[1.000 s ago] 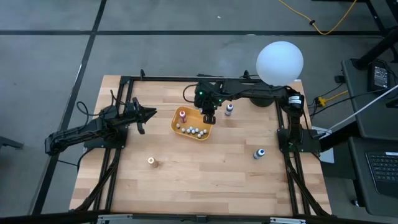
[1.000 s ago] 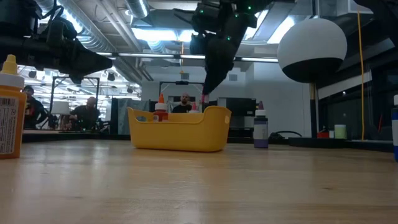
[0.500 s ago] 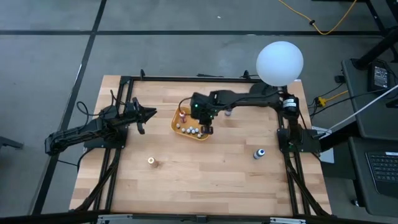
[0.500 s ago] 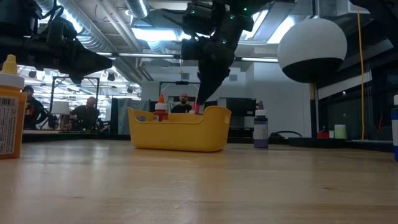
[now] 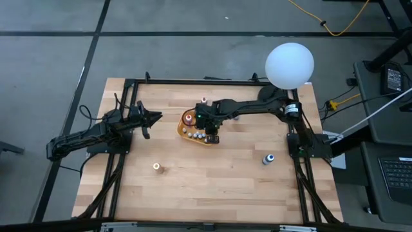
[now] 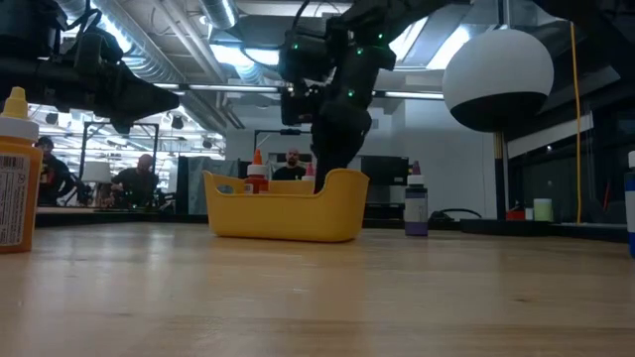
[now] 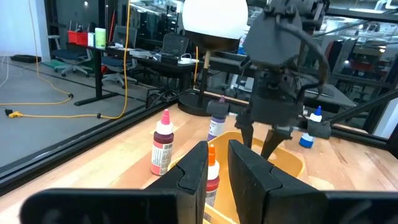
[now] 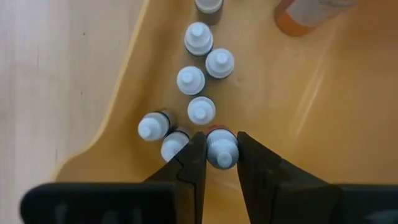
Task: Pick & Place food coloring
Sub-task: Put the small pink food coloring bottle into the yellow bin
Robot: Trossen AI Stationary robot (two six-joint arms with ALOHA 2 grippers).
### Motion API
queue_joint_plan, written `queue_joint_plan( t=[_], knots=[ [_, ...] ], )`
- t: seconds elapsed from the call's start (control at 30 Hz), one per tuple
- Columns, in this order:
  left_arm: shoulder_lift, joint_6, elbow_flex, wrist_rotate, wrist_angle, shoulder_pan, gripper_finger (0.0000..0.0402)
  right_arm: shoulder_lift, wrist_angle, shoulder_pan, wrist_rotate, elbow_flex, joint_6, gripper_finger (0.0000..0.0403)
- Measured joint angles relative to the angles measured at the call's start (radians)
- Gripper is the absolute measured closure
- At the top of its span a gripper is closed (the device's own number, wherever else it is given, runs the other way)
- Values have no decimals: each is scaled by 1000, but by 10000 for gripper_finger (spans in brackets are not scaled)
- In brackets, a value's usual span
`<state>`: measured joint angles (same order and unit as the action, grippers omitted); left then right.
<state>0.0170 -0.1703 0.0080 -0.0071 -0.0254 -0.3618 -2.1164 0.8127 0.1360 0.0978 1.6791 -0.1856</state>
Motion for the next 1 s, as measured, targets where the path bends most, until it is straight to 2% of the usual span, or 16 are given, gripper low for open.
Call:
queue_joint_plan(
  t=[0.33, 1.0],
  knots=[
    [0, 0, 0, 0, 0, 0, 344, -51, -1, 0, -2, 0, 1, 324],
    [0, 0, 0, 0, 0, 0, 344, -55, -16, 3, -1, 0, 1, 317]
  ],
)
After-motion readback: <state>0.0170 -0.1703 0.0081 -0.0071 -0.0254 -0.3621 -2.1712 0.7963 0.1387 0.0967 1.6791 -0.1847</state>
